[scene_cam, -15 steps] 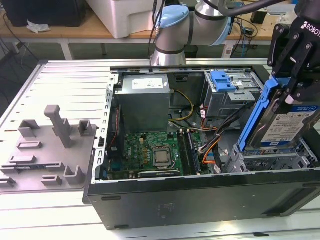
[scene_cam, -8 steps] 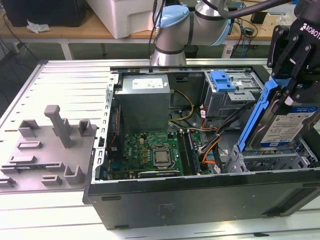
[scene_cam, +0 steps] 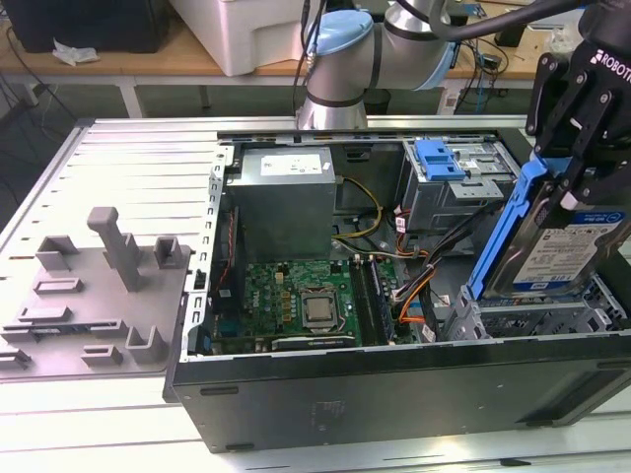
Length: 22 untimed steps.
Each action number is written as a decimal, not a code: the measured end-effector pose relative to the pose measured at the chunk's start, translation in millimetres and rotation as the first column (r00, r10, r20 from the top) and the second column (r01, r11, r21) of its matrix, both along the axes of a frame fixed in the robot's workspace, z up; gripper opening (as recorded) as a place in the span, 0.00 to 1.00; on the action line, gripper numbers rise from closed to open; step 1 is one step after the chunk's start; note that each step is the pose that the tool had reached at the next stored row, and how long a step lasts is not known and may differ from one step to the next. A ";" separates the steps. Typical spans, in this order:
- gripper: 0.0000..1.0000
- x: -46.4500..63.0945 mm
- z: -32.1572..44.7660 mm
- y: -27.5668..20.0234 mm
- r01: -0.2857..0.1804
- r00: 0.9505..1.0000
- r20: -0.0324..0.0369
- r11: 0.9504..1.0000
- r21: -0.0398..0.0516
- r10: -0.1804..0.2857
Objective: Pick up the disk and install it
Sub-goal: 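Insert the disk into the insertion slot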
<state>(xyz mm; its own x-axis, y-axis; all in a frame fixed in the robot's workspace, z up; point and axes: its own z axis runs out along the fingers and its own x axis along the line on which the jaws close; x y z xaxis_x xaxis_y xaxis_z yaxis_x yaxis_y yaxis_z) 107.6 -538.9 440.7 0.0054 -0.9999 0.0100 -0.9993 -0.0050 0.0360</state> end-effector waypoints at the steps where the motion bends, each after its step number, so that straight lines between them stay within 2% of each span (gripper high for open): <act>1: 0.37 0.0 -0.3 0.0 0.000 1.000 0.000 1.000 0.000 0.000; 22: 0.37 0.0 -4.3 0.0 -0.001 1.000 0.000 1.000 0.000 0.001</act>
<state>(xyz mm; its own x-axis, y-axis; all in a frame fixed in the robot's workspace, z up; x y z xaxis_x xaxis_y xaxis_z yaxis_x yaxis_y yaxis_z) 107.6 -538.9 436.4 0.0066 -0.9999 0.0099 -0.9993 -0.0062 0.0360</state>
